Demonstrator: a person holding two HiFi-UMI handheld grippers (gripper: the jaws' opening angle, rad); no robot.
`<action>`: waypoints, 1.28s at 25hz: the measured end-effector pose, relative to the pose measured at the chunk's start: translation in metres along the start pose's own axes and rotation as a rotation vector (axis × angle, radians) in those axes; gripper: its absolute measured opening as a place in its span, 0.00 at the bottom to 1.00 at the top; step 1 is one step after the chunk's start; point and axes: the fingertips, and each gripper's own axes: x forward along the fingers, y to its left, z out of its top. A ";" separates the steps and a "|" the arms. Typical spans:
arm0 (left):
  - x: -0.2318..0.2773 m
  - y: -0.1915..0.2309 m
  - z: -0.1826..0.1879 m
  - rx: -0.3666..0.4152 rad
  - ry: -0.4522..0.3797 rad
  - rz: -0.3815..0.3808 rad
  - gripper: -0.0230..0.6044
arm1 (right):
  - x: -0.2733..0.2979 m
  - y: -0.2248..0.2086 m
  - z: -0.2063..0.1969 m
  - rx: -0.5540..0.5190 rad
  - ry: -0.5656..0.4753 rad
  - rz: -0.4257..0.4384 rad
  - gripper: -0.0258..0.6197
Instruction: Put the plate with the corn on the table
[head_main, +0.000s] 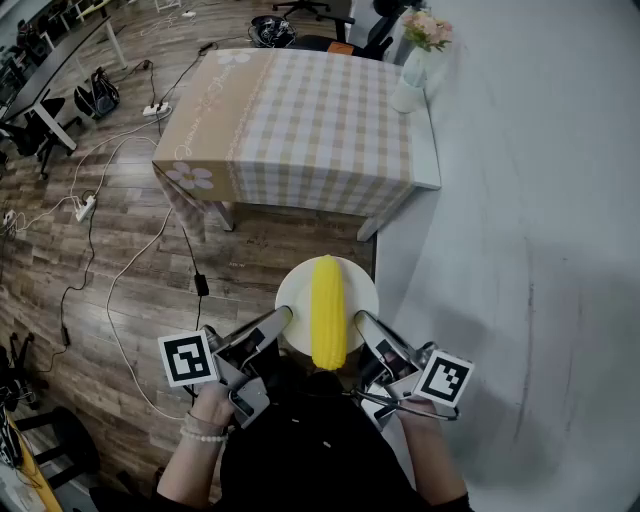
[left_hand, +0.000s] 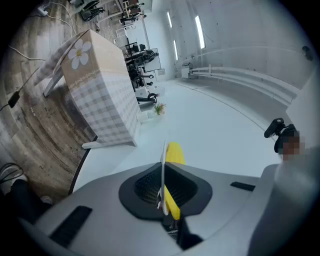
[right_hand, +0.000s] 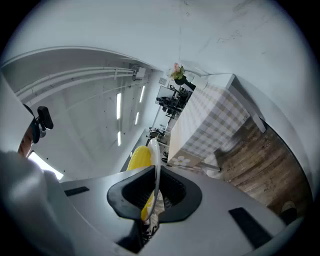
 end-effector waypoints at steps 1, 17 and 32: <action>0.001 0.000 0.001 0.000 0.001 -0.001 0.07 | 0.001 0.000 0.001 0.000 0.001 -0.001 0.12; 0.007 0.001 0.004 0.000 0.019 -0.002 0.07 | 0.002 -0.005 0.006 0.015 -0.024 -0.013 0.12; -0.002 0.006 0.019 -0.007 0.054 -0.011 0.07 | 0.017 0.001 -0.001 0.011 -0.051 -0.030 0.12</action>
